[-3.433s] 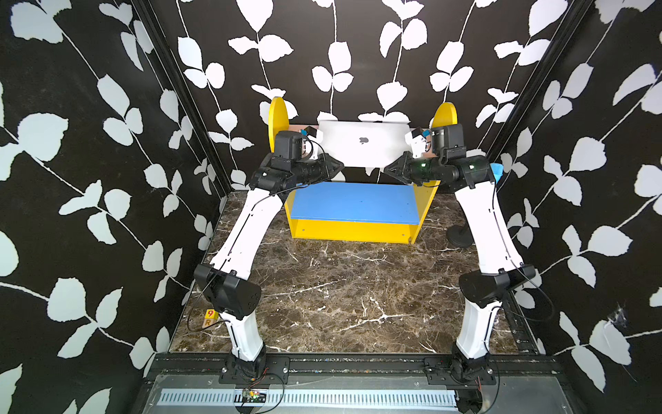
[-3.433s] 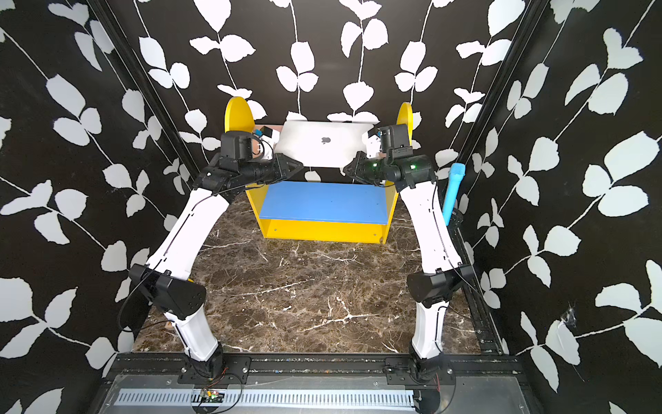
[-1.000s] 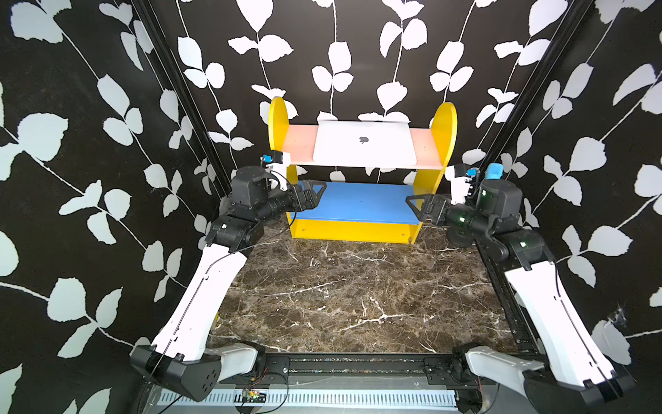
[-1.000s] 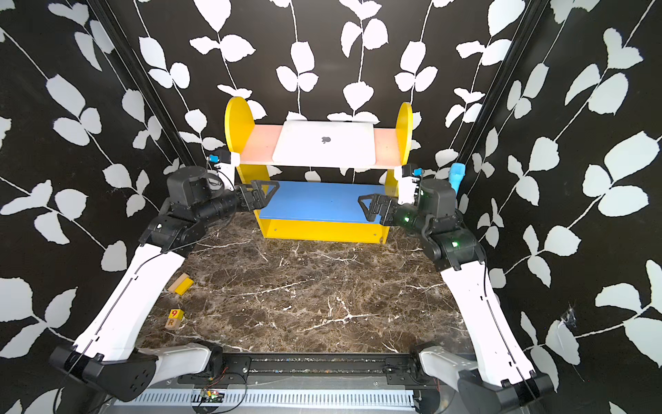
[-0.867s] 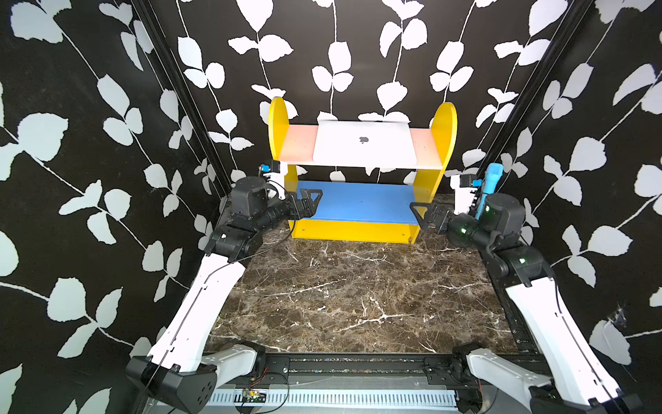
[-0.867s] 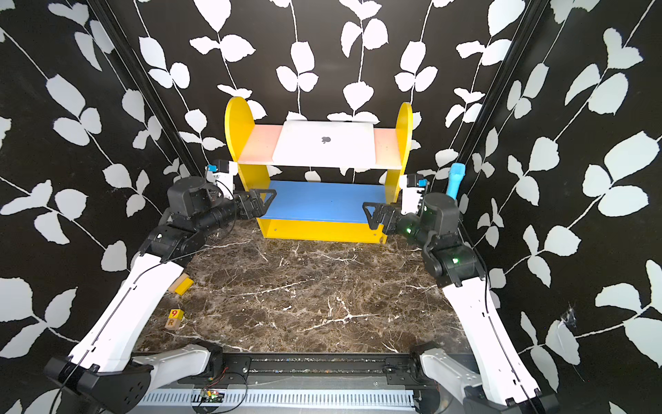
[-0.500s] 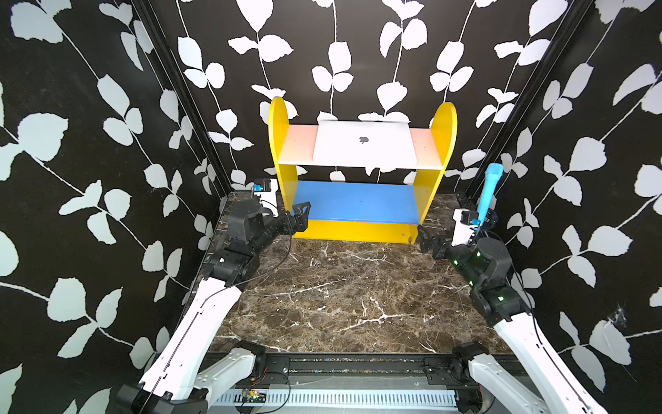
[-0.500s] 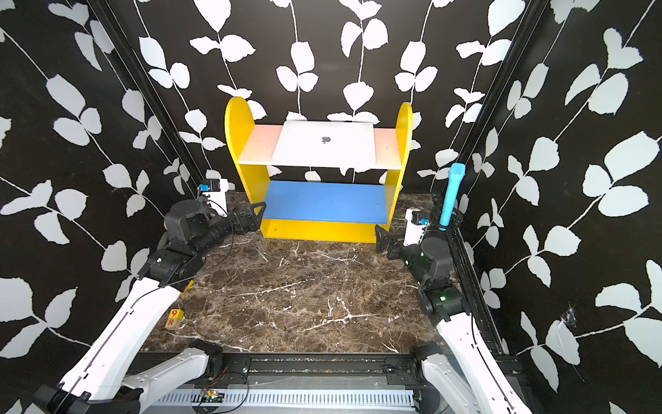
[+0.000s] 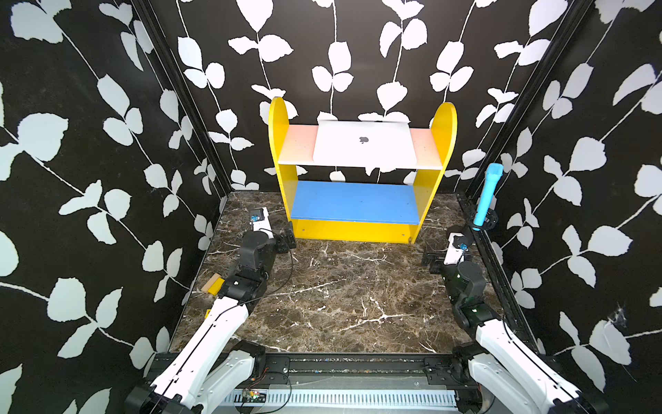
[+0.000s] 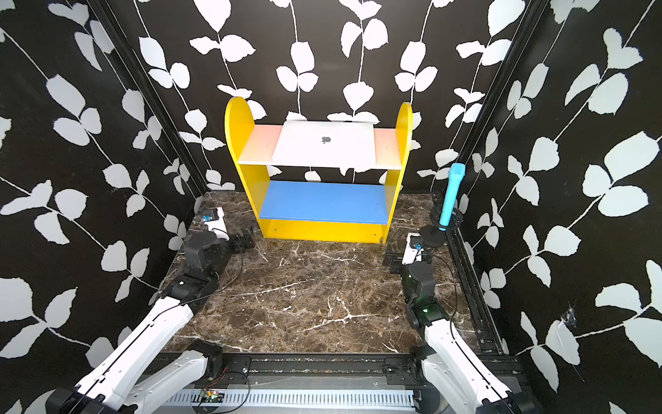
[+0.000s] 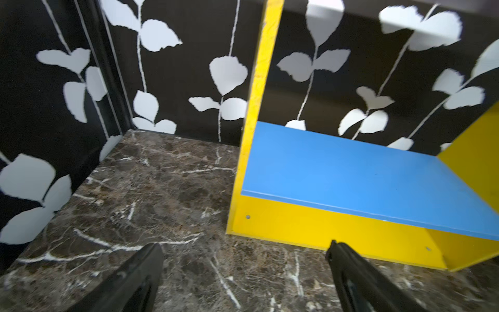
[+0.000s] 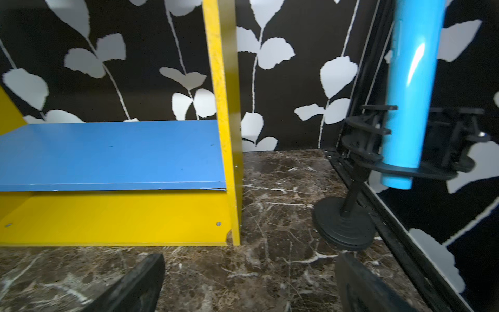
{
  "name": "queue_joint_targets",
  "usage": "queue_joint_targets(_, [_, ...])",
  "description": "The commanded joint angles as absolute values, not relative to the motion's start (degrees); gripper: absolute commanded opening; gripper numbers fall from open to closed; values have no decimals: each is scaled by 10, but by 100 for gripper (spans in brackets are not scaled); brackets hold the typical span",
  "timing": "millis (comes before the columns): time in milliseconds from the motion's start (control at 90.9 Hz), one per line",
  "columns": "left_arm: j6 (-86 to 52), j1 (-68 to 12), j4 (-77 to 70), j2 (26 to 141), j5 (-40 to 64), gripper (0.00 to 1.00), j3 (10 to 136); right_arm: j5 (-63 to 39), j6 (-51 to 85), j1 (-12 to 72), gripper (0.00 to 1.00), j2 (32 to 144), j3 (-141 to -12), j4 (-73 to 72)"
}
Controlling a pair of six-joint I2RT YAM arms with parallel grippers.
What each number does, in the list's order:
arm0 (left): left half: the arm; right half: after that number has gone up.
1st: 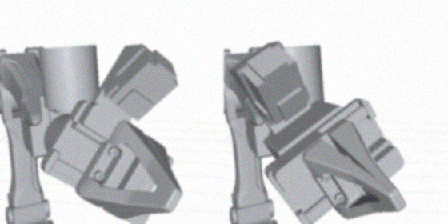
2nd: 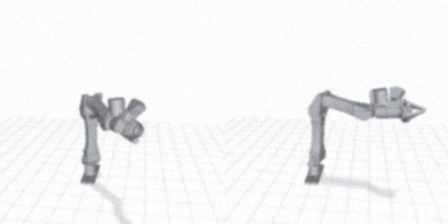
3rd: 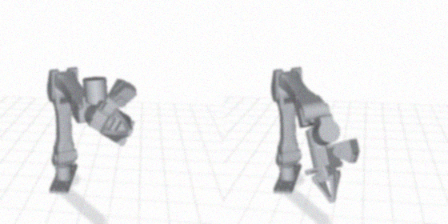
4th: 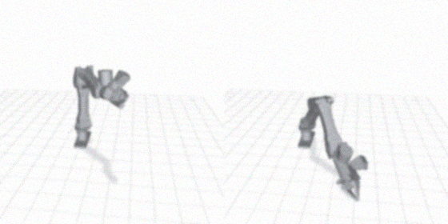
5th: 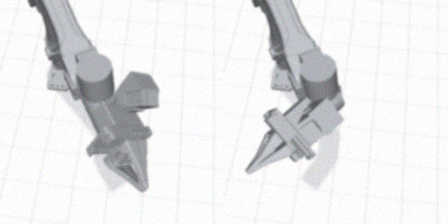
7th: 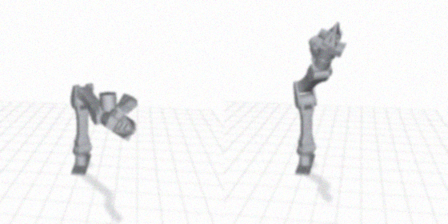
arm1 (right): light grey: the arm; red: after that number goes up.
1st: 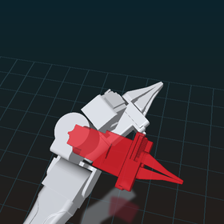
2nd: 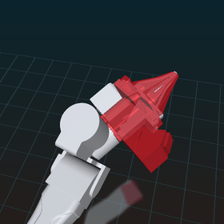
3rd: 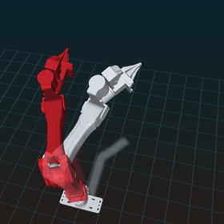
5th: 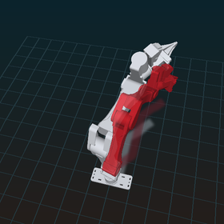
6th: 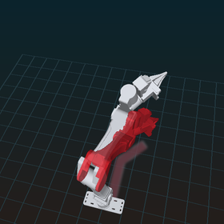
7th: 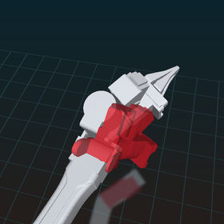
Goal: Close the laptop lid and set it aside
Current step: Reset both arms
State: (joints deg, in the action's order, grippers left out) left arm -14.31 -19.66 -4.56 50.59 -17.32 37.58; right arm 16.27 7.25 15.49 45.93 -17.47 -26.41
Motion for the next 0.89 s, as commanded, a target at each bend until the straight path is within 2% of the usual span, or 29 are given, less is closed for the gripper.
queue_joint_targets(0, [-95, -193, -190, 492, -254, 98, 312, 267, 41, 152, 100, 475, -156, -341])
queue_joint_targets(143, [-17, -192, -291, 515, -300, 98, 238, 336, 17, 142, 100, 520, -128, -389])
queue_joint_targets(352, [82, -193, -356, 623, -365, 98, 209, 337, 14, 112, 100, 617, -105, -468])
queue_joint_targets(451, [109, -192, -442, 703, -384, 98, 191, 329, 16, 99, 100, 660, -101, -497])
queue_joint_targets(616, [152, -180, -625, 825, -387, 99, 164, 308, 8, 89, 100, 705, -114, -524])
queue_joint_targets(759, [128, -150, -703, 888, -340, 99, 157, 279, 0, 84, 100, 753, -123, -572])
queue_joint_targets(880, [101, -132, -591, 857, -309, 98, 184, 243, -19, 82, 100, 820, -132, -632])
